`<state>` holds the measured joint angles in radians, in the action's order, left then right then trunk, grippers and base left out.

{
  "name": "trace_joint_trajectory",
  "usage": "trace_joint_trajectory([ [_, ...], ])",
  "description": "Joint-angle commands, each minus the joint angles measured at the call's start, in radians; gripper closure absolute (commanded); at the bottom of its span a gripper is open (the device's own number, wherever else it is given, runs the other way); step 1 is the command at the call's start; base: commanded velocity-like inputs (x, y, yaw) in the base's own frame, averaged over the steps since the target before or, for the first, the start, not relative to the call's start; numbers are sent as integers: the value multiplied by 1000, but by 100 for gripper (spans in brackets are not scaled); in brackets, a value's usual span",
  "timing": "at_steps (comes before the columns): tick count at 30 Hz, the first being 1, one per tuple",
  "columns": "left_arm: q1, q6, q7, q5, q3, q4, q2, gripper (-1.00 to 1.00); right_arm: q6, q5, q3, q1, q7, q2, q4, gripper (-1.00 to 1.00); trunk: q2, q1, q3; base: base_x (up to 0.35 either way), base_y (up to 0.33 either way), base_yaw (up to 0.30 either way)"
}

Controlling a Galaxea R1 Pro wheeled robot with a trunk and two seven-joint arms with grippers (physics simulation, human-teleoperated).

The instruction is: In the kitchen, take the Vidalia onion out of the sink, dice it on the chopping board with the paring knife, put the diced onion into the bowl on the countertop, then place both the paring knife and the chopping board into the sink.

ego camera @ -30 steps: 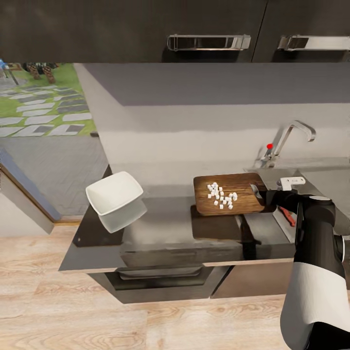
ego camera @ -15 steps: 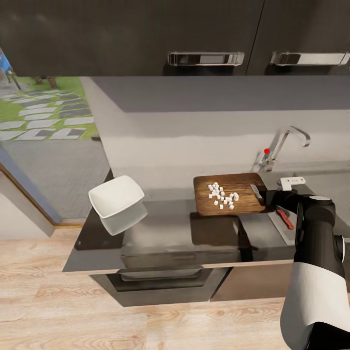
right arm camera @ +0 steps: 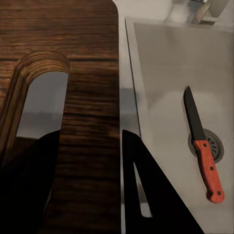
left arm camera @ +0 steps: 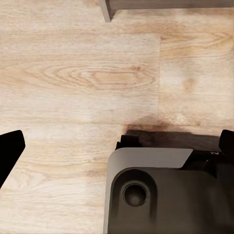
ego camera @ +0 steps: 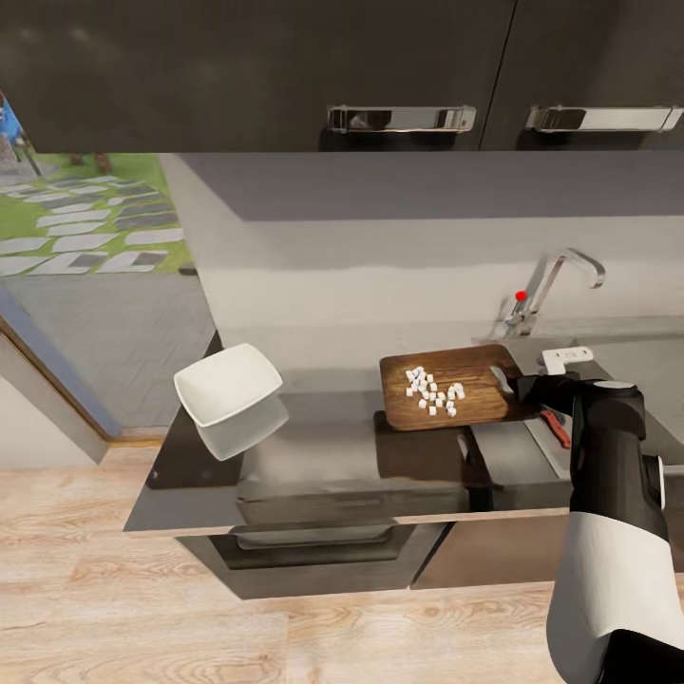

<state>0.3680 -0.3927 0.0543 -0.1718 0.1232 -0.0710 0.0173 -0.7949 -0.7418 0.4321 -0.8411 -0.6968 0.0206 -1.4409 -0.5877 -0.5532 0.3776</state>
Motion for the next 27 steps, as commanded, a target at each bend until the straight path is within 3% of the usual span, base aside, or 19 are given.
trace_joint_trajectory([
  [1,2,-7,1,-8,9,-4,0,-100,-3,-9,1,-1,-10,0,-1,100,-1,0,1,0,0,0],
  [17,2,-6,-1,-8,9,-4,0,-100,-6,-7,2,-1,-14,1,-1,100,-1,0,1,0,114,0],
  [27,2,-6,-1,-8,9,-4,1,-100,-7,-4,3,-1,-32,2,-1,100,-1,0,1,0,253,0],
])
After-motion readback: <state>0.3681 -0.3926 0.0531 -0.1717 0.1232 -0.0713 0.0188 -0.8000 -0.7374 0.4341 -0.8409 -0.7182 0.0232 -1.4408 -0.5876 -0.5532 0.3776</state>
